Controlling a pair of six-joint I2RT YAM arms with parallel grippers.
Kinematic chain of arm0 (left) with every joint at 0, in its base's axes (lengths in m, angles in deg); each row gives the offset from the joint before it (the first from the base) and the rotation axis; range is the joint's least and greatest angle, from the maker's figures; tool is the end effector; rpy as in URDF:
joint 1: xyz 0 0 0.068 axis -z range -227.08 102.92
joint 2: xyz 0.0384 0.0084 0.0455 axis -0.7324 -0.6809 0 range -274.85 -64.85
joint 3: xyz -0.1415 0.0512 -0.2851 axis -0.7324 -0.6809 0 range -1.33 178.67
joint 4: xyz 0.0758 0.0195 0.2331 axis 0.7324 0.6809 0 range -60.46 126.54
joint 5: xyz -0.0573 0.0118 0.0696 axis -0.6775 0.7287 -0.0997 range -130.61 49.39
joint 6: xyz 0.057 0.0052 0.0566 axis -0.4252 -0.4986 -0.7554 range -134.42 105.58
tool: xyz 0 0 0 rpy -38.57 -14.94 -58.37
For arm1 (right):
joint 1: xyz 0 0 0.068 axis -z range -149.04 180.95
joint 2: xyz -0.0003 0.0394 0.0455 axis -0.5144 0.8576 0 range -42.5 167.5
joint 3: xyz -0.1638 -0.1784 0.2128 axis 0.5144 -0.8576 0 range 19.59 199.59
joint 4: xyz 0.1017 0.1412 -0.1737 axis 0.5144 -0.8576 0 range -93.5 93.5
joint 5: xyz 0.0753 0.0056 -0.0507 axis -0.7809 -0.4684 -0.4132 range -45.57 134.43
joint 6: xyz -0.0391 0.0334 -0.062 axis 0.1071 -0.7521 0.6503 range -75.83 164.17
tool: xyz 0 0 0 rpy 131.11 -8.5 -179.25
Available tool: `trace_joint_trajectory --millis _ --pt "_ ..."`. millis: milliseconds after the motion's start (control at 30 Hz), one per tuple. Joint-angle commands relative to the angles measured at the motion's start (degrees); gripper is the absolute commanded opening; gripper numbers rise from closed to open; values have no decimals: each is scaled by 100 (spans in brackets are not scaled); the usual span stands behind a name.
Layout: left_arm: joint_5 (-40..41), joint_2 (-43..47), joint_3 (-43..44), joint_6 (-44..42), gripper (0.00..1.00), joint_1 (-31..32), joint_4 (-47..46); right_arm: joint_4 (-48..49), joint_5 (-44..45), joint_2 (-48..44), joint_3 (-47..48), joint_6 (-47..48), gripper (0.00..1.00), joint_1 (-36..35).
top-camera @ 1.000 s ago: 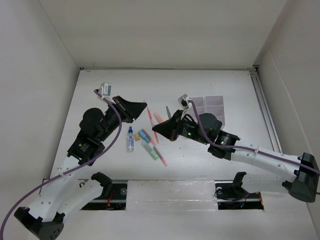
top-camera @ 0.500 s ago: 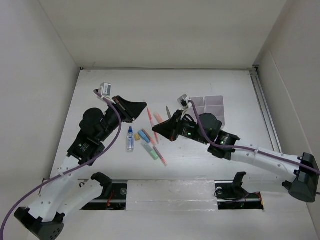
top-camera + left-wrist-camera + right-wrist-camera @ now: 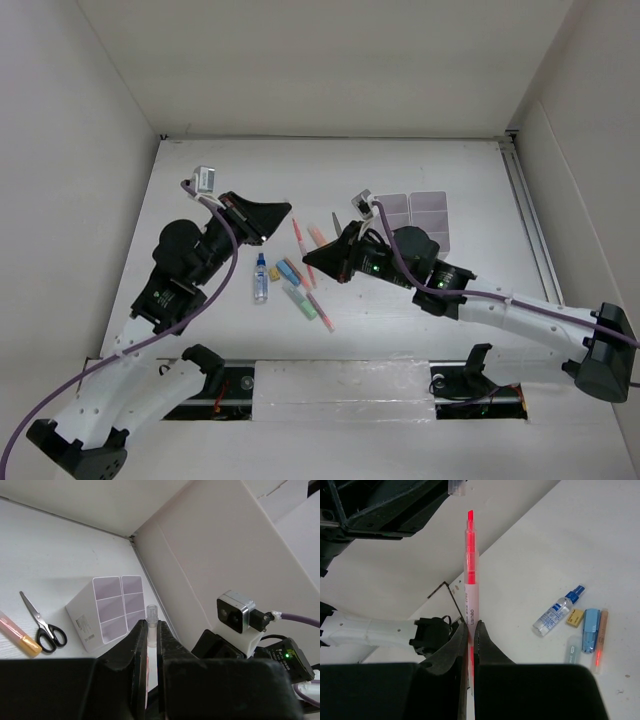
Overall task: Sort the stationery into containers
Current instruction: Close the pen cap on the pen.
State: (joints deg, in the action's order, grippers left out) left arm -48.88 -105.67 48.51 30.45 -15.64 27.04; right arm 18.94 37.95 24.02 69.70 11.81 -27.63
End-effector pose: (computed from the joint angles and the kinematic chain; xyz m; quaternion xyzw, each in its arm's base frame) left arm 0.1122 -0.0804 0.4430 -0.0182 0.6331 -0.5131 0.5792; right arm 0.1359 0.2377 0.3929 -0.2001 0.6844 0.5273 0.4621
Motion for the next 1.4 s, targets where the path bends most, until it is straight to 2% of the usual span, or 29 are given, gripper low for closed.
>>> trace_joint_trajectory --millis 0,633,1367 --pt "36 92 60 40 0 2 -383 249 -64 -16 210 45 0 -47" --pt "-96 92 -282 40 0 2 -488 249 -117 -16 210 45 0 -47" --pt "-96 144 -107 -13 0 2 -488 249 42 36 263 45 0 -47"
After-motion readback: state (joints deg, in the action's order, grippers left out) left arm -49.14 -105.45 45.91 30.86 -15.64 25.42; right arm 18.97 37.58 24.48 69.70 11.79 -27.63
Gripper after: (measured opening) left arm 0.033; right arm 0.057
